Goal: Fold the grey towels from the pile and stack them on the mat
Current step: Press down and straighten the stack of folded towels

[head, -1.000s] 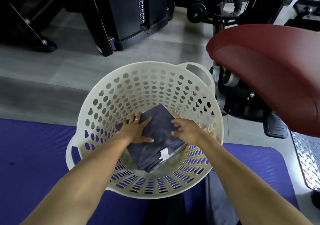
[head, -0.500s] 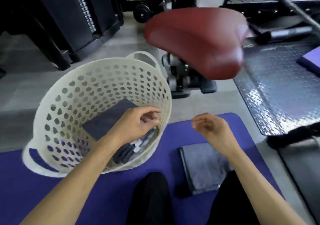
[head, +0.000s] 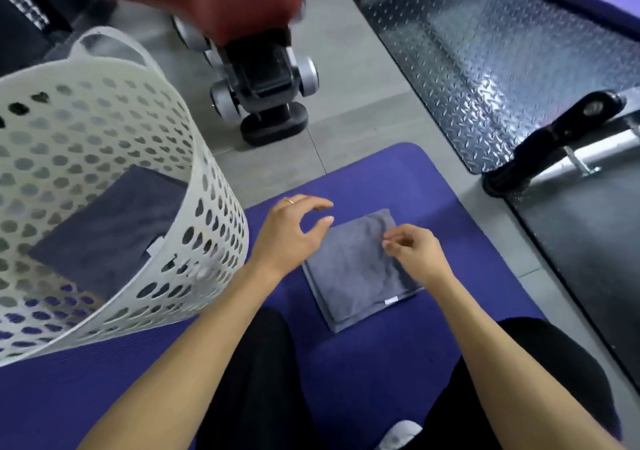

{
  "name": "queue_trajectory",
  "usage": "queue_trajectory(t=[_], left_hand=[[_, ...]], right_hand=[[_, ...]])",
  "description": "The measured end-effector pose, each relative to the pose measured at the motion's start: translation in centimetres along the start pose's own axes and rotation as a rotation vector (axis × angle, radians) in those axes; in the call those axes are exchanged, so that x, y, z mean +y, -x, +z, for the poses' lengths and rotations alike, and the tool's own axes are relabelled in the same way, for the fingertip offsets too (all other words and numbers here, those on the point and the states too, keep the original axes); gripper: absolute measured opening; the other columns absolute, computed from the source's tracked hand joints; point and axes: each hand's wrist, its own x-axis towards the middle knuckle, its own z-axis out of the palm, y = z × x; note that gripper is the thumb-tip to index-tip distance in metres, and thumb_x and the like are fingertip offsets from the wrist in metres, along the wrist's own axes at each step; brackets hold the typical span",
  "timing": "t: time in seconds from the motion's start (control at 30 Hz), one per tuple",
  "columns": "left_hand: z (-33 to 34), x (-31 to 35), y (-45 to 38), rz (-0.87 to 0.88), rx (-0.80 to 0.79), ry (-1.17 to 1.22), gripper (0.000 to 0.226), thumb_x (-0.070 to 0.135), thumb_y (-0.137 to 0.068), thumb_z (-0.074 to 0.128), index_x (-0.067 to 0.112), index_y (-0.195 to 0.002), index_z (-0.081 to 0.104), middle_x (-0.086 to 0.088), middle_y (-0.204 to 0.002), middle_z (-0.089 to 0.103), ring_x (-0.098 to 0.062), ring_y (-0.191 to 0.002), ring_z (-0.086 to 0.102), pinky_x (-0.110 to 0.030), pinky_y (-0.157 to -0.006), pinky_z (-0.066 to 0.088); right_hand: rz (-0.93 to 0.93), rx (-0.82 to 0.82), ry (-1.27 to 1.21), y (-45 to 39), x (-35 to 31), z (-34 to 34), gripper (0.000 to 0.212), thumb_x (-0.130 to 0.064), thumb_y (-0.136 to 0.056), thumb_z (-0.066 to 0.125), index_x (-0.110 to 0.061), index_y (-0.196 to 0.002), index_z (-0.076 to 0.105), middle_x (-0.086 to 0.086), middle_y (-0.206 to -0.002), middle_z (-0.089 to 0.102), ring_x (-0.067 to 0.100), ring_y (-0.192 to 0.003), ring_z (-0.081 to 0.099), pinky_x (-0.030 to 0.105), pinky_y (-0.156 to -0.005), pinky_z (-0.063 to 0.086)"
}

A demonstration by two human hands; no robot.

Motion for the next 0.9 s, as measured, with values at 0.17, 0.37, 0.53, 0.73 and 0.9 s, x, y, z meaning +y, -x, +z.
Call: queue_trajectory(t=[0.17, 0.37, 0.53, 0.73, 0.9], left_hand=[[7.0, -4.3, -1.5, -0.176, -0.201, 0.133, 0.016, 0.016, -0.085, 0.073, 0.023, -0.099, 0.074, 0.013, -0.094, 0.072, -0.001, -0.091, 0.065, -0.026, -0.091, 0.050], [12.2, -9.2, -3.4, -0.263, -0.566, -0.010, 0.043, 0.032, -0.082, 0.077, 0.032, -0.123, 0.063, 0.008, -0.125, 0.053, -0.008, -0.116, 0.052, -0.020, -0.096, 0.041], [13.8, -11.3, -3.5, -0.169, -0.800, -0.218, 0.075, 0.047, -0.077, 0.077, 0.042, -0.143, 0.040, 0.003, -0.150, 0.032, -0.023, -0.134, 0.035, -0.040, -0.110, 0.037], [14.1, -12.4, -4.3, -0.123, -0.820, -0.302, 0.081, 0.061, -0.070, 0.073, 0.053, -0.141, 0.034, 0.003, -0.147, 0.035, -0.024, -0.130, 0.038, -0.044, -0.105, 0.042], [13.5, -11.6, -3.6, -0.205, -0.858, -0.239, 0.079, 0.048, -0.076, 0.076, 0.052, -0.144, 0.035, 0.003, -0.126, 0.045, -0.017, -0.117, 0.046, -0.032, -0.095, 0.042]], right_hand=[[0.030, 0.044, -0.008, -2.0, 2.3, -0.4, 0.010, -0.020, -0.090, 0.068, -0.021, -0.099, 0.071, -0.005, -0.089, 0.071, 0.006, -0.085, 0.065, 0.010, -0.064, 0.041], [0.020, -0.004, 0.115, -2.9, 7.1, 0.7, 0.031, -0.020, -0.086, 0.071, -0.019, -0.117, 0.067, 0.000, -0.114, 0.063, 0.015, -0.108, 0.058, 0.021, -0.088, 0.040], [-0.015, -0.157, 0.186, -3.5, 10.1, 2.6, 0.072, -0.026, -0.083, 0.075, -0.023, -0.147, 0.043, 0.005, -0.148, 0.030, 0.022, -0.135, 0.037, 0.034, -0.110, 0.039], [0.021, -0.281, 0.403, -4.6, 11.4, 3.4, 0.098, -0.038, -0.078, 0.080, -0.039, -0.155, 0.018, 0.007, -0.162, -0.002, 0.036, -0.145, 0.018, 0.048, -0.113, 0.036], [0.040, -0.271, 0.496, -4.4, 10.1, 3.0, 0.095, -0.035, -0.079, 0.077, -0.039, -0.154, 0.019, 0.006, -0.143, 0.023, 0.033, -0.109, 0.054, 0.041, -0.090, 0.054]])
